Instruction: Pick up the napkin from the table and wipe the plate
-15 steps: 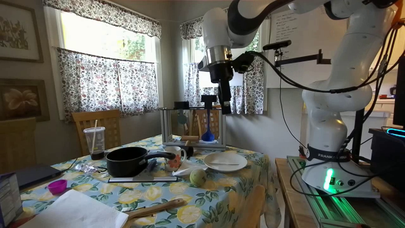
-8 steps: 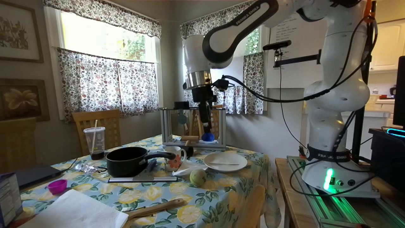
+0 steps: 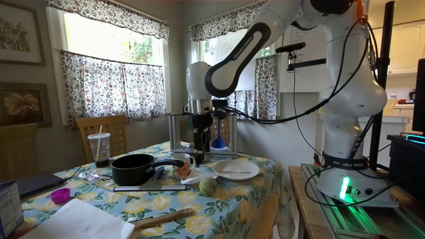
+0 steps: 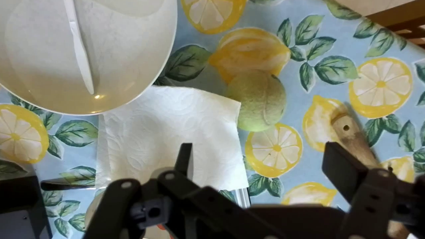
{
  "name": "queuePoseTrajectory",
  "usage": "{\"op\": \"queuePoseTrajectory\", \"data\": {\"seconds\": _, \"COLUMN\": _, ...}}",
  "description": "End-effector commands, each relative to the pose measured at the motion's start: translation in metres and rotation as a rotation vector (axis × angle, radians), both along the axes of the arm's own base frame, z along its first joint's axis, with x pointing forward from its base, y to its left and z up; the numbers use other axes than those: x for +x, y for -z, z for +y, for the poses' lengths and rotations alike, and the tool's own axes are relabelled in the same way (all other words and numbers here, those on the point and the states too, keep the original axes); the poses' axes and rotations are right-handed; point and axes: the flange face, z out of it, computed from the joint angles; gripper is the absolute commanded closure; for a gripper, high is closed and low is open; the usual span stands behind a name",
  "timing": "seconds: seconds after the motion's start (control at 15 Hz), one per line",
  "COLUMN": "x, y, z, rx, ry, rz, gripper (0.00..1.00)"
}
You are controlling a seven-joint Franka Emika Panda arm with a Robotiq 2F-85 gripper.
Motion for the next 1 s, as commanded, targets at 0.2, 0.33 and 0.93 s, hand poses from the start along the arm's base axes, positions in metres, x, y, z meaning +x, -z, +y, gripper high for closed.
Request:
{"op": "queuePoseTrajectory", "data": {"seconds": 0.2, "x": 0.005, "y": 0.003, "z": -0.002, "rx": -0.004, "ry": 0.004, "rz": -0.018, "gripper": 0.00}}
{"op": "queuePoseTrajectory", "data": {"seconds": 0.33, "x": 0.008, "y": 0.010, "z": -0.002, "rx": 0.004, "ry": 0.020, "rz": -0.019, "gripper": 0.00}}
{"op": "queuePoseTrajectory", "data": {"seconds": 0.93, "x": 0.019, "y": 0.060, "z": -0.020, "rx": 0.018, "ry": 0.065, "rz": -0.095, "gripper": 0.00}}
